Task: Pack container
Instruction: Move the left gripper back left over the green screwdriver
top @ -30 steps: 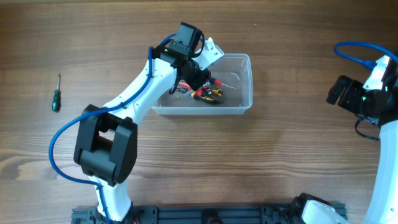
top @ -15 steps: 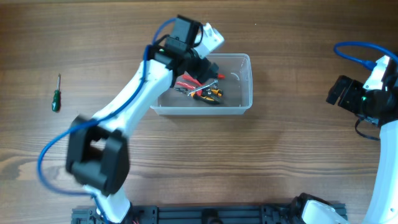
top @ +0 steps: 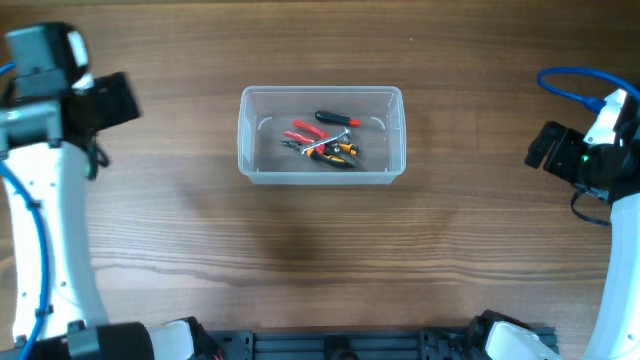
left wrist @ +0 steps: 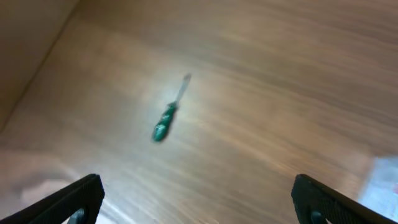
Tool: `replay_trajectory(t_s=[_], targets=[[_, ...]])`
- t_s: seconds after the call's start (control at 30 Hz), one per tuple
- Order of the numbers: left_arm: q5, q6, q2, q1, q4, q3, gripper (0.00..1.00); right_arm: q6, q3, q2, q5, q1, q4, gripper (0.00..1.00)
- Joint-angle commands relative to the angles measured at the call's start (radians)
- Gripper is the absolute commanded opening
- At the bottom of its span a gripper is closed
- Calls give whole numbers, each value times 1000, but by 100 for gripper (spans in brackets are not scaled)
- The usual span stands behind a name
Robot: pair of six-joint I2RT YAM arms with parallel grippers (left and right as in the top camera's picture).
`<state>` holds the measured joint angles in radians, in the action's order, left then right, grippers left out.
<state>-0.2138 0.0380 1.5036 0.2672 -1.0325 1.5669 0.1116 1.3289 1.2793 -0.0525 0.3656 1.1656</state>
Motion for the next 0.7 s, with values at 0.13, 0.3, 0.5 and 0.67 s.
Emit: replay_trajectory(t_s=[0.13, 0.3, 0.5, 0.67], targets=[[67, 45, 29, 193, -14, -3, 100, -4, -2, 6, -12, 2, -3, 100], [165, -301, 61, 194, 137, -3, 100, -4, -2, 6, -12, 2, -3, 100], [160, -526, 248, 208, 207, -3, 100, -4, -2, 6, -12, 2, -3, 100], [161, -445, 429, 241, 188, -3, 100, -4, -2, 6, -12, 2, -3, 100]])
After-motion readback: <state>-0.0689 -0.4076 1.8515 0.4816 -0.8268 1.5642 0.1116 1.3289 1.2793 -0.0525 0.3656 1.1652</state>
